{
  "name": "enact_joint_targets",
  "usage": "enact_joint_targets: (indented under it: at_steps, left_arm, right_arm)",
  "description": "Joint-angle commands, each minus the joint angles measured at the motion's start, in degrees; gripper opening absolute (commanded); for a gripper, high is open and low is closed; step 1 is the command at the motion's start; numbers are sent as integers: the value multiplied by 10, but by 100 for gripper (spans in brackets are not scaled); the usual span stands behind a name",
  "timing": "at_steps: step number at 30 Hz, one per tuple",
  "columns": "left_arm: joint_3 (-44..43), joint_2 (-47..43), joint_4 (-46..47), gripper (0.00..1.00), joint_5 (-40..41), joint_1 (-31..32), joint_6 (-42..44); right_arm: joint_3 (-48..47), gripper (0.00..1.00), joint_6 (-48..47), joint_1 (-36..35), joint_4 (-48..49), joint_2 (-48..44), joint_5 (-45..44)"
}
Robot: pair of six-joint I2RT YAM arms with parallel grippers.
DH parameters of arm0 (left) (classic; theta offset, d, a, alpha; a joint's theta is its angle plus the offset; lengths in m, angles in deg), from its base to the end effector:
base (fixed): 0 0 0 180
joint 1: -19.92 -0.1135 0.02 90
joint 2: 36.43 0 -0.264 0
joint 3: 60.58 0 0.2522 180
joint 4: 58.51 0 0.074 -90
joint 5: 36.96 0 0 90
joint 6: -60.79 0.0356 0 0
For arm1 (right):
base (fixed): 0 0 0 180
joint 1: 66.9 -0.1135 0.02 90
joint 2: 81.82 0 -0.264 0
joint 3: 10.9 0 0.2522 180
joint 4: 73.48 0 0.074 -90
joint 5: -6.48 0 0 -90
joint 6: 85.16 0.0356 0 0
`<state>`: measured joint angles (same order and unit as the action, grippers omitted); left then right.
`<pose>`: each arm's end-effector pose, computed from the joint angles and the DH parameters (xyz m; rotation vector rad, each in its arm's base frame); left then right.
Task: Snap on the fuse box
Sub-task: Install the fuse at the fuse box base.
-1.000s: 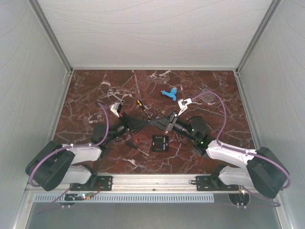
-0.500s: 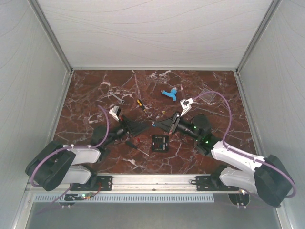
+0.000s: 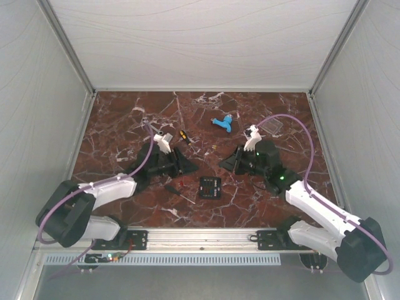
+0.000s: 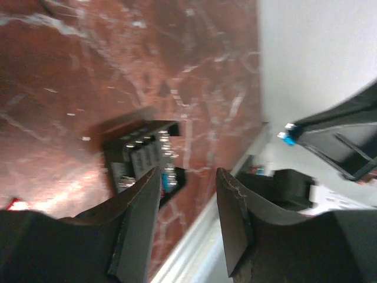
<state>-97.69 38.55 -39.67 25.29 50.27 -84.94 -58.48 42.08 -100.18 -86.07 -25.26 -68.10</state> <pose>0.2077 -0.1408 0.1793 -0.1016 2.1513 -1.4149 0.1824 0.1310 0.2546 -0.1196 2.0872 1.0473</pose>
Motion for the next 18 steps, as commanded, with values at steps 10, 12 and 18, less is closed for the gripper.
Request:
enact_joint_targets:
  at_steps: [10, 12, 18]
  left_arm:
    - [-196, 134, -324, 37, 183, 97, 246]
    - [-210, 153, -331, 33, 197, 109, 251]
    - [-236, 192, -337, 24, 221, 127, 256]
  right_arm:
    - [-48, 0, -69, 10, -120, 21, -18]
    - [-48, 0, -70, 10, -118, 25, -14]
    - [-49, 0, -73, 10, -117, 32, -9]
